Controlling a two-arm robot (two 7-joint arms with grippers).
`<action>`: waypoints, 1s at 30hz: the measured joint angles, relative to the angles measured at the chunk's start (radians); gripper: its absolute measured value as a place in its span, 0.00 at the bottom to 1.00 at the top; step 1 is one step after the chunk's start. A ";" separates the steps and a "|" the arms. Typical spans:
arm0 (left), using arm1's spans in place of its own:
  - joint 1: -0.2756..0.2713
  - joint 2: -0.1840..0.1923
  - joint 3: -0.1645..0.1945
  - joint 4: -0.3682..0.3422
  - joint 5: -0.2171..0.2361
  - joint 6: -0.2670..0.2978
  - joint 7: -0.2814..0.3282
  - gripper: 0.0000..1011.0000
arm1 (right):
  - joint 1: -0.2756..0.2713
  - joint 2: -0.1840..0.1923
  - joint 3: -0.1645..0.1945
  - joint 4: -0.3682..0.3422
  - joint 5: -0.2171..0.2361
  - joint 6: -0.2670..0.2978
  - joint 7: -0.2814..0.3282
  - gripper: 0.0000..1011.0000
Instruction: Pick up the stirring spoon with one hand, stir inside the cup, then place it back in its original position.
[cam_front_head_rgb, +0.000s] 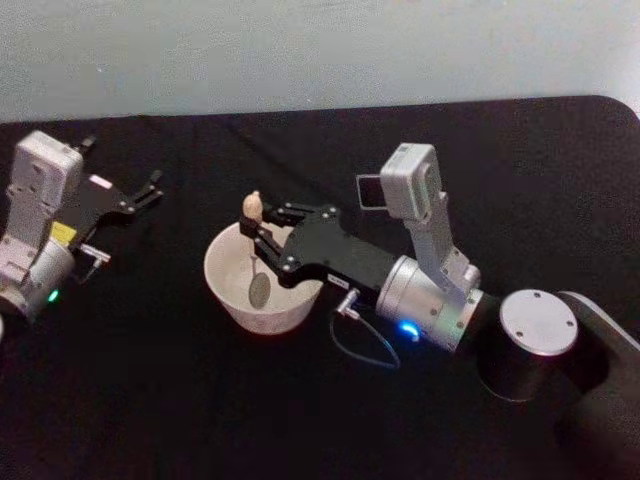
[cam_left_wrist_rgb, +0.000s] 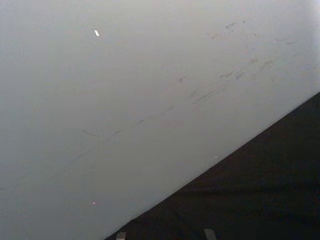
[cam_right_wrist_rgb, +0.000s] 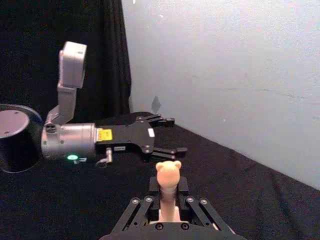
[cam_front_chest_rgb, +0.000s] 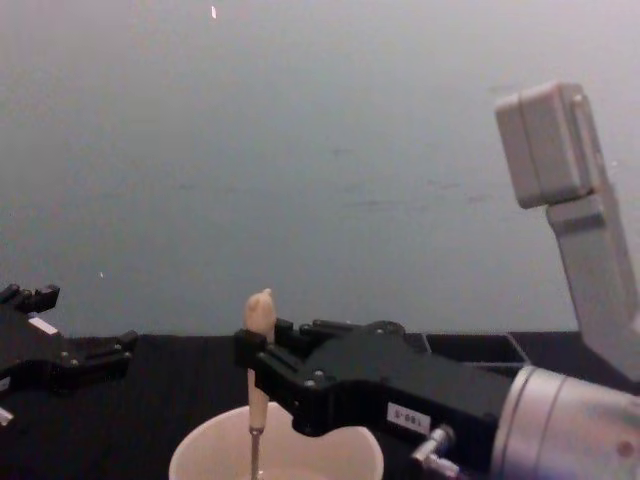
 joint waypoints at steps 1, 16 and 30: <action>0.000 0.000 0.000 0.000 0.000 0.000 0.000 0.99 | 0.007 -0.007 0.000 0.011 -0.004 -0.003 -0.004 0.21; 0.000 0.000 0.000 0.000 0.000 0.000 0.000 0.99 | 0.041 -0.040 0.015 0.072 -0.037 -0.028 -0.030 0.21; 0.000 0.000 0.000 0.000 0.000 0.000 0.000 0.99 | 0.036 -0.036 0.041 0.073 -0.041 -0.028 -0.033 0.21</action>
